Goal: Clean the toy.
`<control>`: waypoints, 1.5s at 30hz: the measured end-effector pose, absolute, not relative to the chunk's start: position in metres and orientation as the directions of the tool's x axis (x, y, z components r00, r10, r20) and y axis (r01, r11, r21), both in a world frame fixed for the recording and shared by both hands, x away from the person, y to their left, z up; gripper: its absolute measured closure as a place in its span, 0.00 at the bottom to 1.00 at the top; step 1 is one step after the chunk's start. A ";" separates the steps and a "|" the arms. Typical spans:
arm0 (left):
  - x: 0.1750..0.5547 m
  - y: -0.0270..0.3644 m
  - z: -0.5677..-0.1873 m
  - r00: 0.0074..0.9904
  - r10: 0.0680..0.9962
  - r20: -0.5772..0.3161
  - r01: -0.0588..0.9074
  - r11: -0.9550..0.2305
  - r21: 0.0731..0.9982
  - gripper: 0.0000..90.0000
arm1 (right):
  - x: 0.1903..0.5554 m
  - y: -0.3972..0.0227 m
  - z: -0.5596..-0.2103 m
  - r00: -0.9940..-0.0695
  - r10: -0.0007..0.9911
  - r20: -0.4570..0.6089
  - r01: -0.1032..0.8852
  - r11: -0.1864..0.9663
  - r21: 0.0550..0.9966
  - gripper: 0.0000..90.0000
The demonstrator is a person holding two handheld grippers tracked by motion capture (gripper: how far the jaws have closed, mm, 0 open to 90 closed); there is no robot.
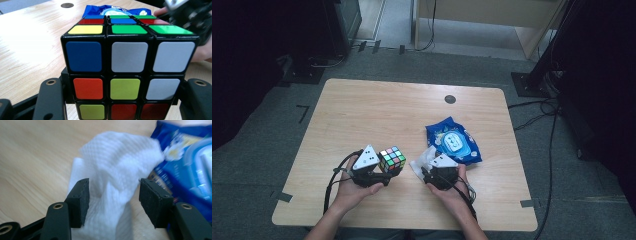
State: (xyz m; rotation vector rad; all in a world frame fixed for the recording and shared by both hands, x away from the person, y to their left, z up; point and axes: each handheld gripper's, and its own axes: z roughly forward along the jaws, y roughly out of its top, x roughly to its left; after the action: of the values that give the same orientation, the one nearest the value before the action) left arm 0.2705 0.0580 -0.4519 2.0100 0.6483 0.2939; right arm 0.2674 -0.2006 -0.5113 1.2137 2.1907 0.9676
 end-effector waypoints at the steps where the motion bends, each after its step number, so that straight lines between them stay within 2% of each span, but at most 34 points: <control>1: 0.270 0.058 -0.452 0.830 0.555 -0.058 0.322 -0.391 0.862 0.38 | 0.268 -0.199 -0.514 -0.509 0.859 -0.058 0.550 0.376 0.746 0.50; 2: 0.270 0.058 -0.453 0.831 0.554 -0.057 0.320 -0.392 0.863 0.38 | 0.268 -0.198 -0.516 -0.509 0.859 -0.061 0.557 0.382 0.738 0.52; 4: 0.271 0.058 -0.453 0.832 0.552 -0.056 0.319 -0.394 0.862 0.38 | 0.268 -0.199 -0.517 -0.518 0.855 -0.030 0.560 0.365 0.743 0.63; 7: 0.270 0.059 -0.453 0.838 0.544 -0.048 0.310 -0.401 0.862 0.38 | 0.266 -0.200 -0.516 -0.516 0.855 -0.045 0.553 0.373 0.745 0.90; 9: 0.269 0.058 -0.453 0.838 0.545 -0.032 0.301 -0.413 0.860 0.38 | 0.265 -0.204 -0.513 -0.512 0.859 -0.008 0.549 0.335 0.766 0.95; 13: 0.269 0.055 -0.456 0.836 0.549 -0.010 0.296 -0.435 0.850 0.38 | 0.258 -0.214 -0.484 -0.514 0.852 0.103 0.492 0.194 0.849 0.97; 17: 0.268 0.049 -0.459 0.835 0.551 0.000 0.308 -0.465 0.830 0.38 | 0.242 -0.215 -0.449 -0.583 0.792 0.182 0.394 0.080 0.916 0.97; 23: 0.258 0.026 -0.465 0.850 0.524 0.059 0.281 -0.544 0.791 0.38 | 0.221 -0.187 -0.428 -0.704 0.687 0.180 0.315 0.075 0.946 0.96; 26: 0.253 0.017 -0.467 0.863 0.501 0.068 0.264 -0.561 0.785 0.38 | 0.218 -0.179 -0.425 -0.732 0.649 0.206 0.319 0.060 0.946 0.96; 33: 0.248 0.013 -0.467 0.866 0.496 0.061 0.261 -0.553 0.791 0.38 | 0.223 -0.173 -0.440 -0.717 0.643 0.268 0.385 0.045 0.922 0.96; 38: 0.247 0.012 -0.466 0.868 0.493 0.062 0.251 -0.542 0.802 0.38 | 0.224 -0.172 -0.441 -0.702 0.675 0.226 0.356 0.058 0.933 0.96; 45: 0.247 0.015 -0.464 0.867 0.494 0.061 0.249 -0.535 0.807 0.38 | 0.234 -0.189 -0.451 -0.641 0.728 0.242 0.384 0.031 0.923 0.96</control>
State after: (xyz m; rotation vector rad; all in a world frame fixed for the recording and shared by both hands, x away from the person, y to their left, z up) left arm 0.2467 0.0150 -0.4639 2.1558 0.5355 0.3546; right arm 0.2345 -0.1887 -0.4505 1.1370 2.0167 1.6445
